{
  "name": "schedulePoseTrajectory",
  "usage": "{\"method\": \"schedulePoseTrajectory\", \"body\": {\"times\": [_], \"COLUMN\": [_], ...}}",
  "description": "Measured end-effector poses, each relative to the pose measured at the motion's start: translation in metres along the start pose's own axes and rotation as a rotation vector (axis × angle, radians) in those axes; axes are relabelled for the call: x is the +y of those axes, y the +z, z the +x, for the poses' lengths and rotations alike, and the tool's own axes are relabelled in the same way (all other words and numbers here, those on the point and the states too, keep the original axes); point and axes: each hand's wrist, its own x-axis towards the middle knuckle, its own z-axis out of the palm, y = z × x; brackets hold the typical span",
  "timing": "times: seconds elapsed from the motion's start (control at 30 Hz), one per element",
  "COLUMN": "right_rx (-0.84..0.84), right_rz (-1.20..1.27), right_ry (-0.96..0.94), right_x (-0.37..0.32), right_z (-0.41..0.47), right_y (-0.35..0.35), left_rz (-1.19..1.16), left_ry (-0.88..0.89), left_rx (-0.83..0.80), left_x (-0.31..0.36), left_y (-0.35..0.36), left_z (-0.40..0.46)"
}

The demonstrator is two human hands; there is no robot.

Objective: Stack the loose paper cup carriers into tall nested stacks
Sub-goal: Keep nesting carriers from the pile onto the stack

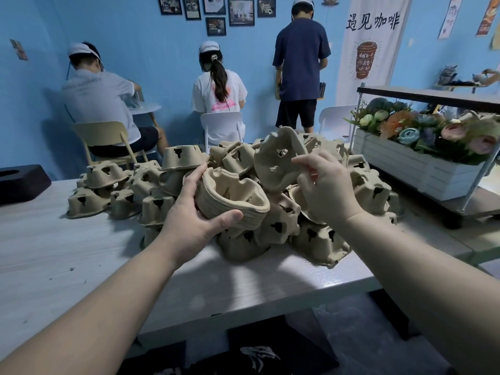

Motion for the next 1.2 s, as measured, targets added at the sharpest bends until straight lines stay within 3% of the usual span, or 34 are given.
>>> {"method": "schedulePoseTrajectory", "body": {"times": [0.1,0.23,0.47,0.73,0.9,1.2], "right_rx": [-0.068,0.031,0.112,0.028,0.075,-0.113], "right_rz": [-0.103,-0.182,-0.036,0.018,0.050,-0.031], "right_ry": [-0.022,-0.089,-0.082,-0.328,-0.343,-0.381], "right_x": [0.004,0.005,-0.014,-0.027,-0.026,-0.013], "right_z": [-0.005,-0.004,-0.004,-0.023,-0.021,-0.024], "right_y": [-0.001,-0.005,-0.011,-0.002,-0.005,-0.019], "left_rz": [0.021,0.029,0.056,-0.009,-0.046,-0.085], "left_ry": [-0.010,-0.022,-0.029,-0.037,-0.040,-0.050], "left_rx": [-0.003,-0.006,0.004,-0.007,-0.002,0.009], "left_x": [-0.002,0.000,0.007,0.010,0.016,0.019], "left_y": [0.000,0.000,0.001,0.002,0.004,0.020], "left_z": [-0.001,-0.003,-0.002,-0.001,0.000,0.005]}}
